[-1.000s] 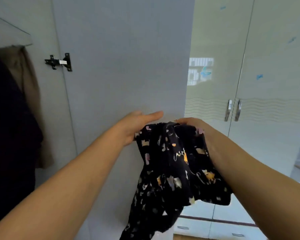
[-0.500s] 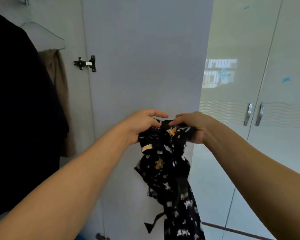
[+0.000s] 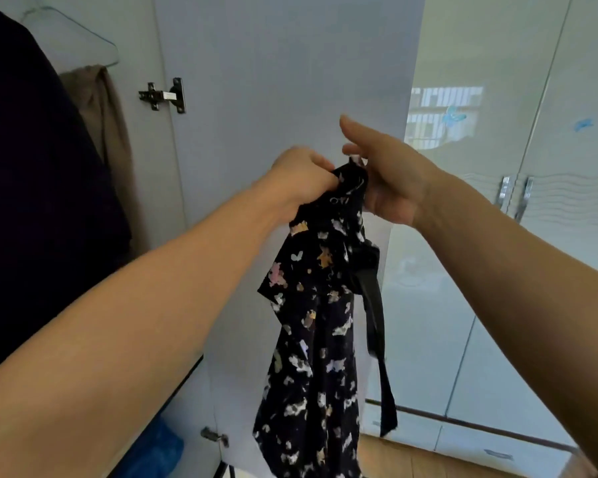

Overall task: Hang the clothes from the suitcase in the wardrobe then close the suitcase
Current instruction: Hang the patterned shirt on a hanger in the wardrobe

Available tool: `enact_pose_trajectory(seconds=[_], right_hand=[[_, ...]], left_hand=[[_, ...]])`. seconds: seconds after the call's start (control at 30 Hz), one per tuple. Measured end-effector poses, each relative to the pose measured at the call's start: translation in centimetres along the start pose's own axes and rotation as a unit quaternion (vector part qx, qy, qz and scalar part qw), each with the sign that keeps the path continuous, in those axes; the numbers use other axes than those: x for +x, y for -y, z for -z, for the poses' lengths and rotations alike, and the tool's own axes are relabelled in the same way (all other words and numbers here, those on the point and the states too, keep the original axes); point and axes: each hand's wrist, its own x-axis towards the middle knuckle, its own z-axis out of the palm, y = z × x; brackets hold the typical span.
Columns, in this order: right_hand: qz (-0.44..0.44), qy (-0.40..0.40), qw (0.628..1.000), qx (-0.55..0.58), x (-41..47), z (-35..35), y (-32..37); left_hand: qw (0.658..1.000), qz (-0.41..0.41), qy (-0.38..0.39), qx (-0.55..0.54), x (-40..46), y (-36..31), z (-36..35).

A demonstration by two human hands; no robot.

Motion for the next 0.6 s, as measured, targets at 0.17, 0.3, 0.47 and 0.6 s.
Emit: enact_pose_trajectory(seconds=[0.17,0.3,0.47,0.6], right_hand=[[0.078,0.119,0.990,0.003,0.3,2.3,-1.9],[0.151,0.085,0.984,-0.028,1.0,0.3,-2.2],[0.148,-0.112,0.899,-0.397,2.4,-0.9,0.0],[0.132,-0.122,0.869,-0.461,3.3,0.0,0.9]], left_hand=[[0.946,0.113,0.047,-0.301,2.2,-2.5,2.3],[0.953,0.136,-0.031,-0.270,3.9,-1.8,2.3],[0.919,0.193,-0.079,-0.334,5.1,0.8,3.6],[0.896,0.217,-0.010,-0.387,4.1,2.6,5.9]])
